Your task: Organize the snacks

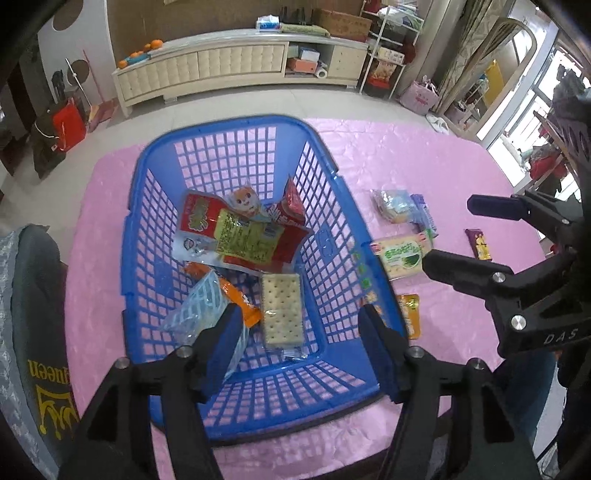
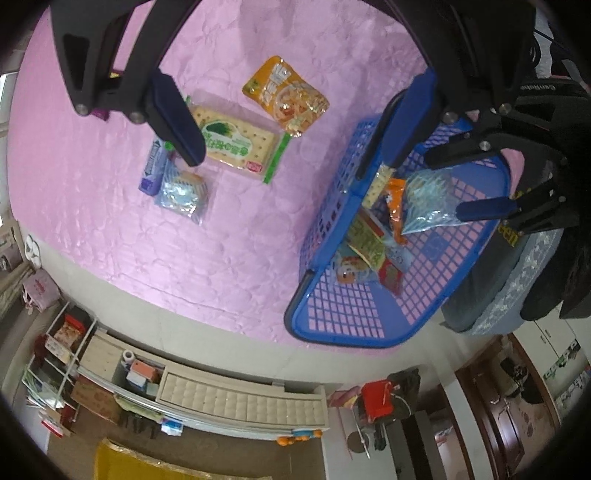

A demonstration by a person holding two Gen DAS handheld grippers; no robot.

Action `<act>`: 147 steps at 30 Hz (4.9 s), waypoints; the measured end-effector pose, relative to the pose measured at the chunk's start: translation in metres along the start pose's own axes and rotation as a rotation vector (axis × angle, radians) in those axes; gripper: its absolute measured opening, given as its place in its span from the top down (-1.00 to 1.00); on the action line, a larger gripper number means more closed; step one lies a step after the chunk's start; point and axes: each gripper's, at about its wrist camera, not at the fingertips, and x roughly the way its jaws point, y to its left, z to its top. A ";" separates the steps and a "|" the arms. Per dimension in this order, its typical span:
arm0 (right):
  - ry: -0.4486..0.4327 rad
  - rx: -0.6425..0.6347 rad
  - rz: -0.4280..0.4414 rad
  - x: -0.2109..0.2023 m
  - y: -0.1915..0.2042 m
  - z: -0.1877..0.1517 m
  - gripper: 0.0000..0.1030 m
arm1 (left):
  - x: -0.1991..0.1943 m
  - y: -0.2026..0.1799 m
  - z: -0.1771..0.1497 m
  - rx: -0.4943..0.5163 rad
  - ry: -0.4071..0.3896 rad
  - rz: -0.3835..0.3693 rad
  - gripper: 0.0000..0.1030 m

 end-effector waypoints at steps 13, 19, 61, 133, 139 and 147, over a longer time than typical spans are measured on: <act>-0.084 0.001 -0.013 -0.071 -0.017 -0.043 -0.90 | -0.044 -0.059 -0.019 0.048 -0.074 0.007 -0.32; -0.097 0.023 -0.036 -0.088 -0.041 -0.063 -0.91 | -0.046 -0.096 -0.024 0.094 -0.077 -0.013 -0.32; 0.033 -0.575 0.117 0.050 -0.085 -0.092 -0.70 | 0.082 -0.156 -0.066 -0.015 0.024 0.042 -0.32; -0.011 0.119 0.023 0.060 -0.139 -0.168 -0.25 | 0.197 -0.132 -0.015 0.246 0.149 0.043 -0.71; -0.009 0.130 0.019 0.058 -0.140 -0.168 -0.25 | 0.191 -0.150 -0.016 0.286 0.169 0.011 -0.15; -0.009 0.144 0.029 0.055 -0.144 -0.171 -0.25 | 0.189 -0.152 -0.015 0.295 0.180 -0.001 -0.08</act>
